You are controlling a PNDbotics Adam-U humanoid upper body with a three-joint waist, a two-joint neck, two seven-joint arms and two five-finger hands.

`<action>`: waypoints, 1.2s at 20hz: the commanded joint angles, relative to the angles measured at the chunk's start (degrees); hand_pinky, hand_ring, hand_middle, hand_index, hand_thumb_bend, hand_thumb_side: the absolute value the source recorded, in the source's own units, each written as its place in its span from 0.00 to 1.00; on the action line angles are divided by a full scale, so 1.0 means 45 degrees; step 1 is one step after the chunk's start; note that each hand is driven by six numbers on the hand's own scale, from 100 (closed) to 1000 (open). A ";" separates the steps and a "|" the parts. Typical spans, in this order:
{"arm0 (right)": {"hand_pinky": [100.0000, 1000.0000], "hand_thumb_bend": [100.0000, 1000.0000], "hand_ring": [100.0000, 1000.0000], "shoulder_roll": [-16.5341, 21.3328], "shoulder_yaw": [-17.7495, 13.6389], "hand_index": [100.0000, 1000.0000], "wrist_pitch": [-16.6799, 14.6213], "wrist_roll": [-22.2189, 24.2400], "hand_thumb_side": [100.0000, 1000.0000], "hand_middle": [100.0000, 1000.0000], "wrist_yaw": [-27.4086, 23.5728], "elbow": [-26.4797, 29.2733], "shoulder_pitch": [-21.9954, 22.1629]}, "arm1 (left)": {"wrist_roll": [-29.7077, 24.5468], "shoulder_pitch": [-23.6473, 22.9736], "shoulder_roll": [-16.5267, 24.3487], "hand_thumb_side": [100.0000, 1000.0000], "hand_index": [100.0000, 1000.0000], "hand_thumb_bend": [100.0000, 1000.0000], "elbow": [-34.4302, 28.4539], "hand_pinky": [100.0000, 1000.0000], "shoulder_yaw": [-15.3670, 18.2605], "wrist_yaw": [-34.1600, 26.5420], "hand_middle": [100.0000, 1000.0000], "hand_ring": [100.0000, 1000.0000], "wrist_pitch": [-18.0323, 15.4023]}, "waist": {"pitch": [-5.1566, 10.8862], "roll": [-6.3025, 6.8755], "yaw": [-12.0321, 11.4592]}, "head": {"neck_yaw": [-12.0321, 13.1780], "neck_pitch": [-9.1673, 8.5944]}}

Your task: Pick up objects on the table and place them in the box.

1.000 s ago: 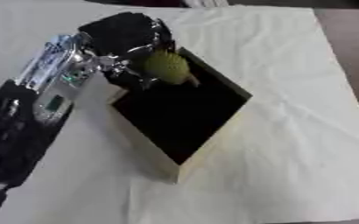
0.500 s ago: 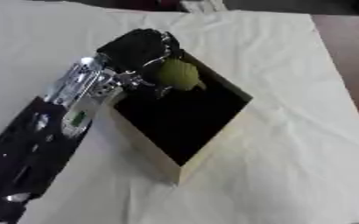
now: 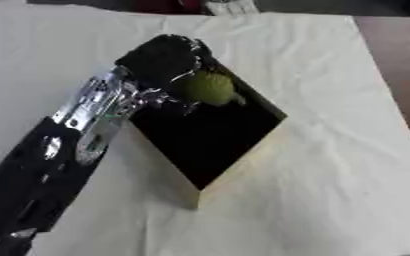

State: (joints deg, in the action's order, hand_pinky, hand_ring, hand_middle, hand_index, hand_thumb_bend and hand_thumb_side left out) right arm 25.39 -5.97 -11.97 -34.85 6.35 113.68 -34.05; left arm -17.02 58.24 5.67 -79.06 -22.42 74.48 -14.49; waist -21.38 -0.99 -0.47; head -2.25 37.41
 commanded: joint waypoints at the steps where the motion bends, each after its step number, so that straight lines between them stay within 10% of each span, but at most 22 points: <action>1: 0.80 0.23 0.65 0.0323 -0.0135 0.80 0.0032 -0.0064 0.55 0.63 0.0030 0.0203 -0.0018 | -0.0667 0.0172 0.0598 0.00 0.58 0.06 -0.0792 0.30 -0.0038 0.0191 0.38 0.42 -0.0378 | 0.0428 0.0024 -0.0041 | -0.0234 0.0166; 24: 0.80 0.22 0.65 0.0400 -0.0233 0.80 0.0097 -0.0185 0.55 0.63 0.0088 0.0203 0.0185 | -0.1862 -0.0434 0.0319 0.00 0.55 0.02 -0.2884 0.23 -0.0167 -0.2382 0.31 0.36 0.0794 | 0.0457 -0.0161 -0.0023 | -0.0562 0.0383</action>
State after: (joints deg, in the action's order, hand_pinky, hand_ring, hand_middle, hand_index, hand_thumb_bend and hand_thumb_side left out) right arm 25.47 -6.34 -11.60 -35.46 6.44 113.68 -32.74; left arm -25.67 55.56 7.57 -90.87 -23.73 64.53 -11.92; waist -20.47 -1.63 -0.70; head -4.50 38.76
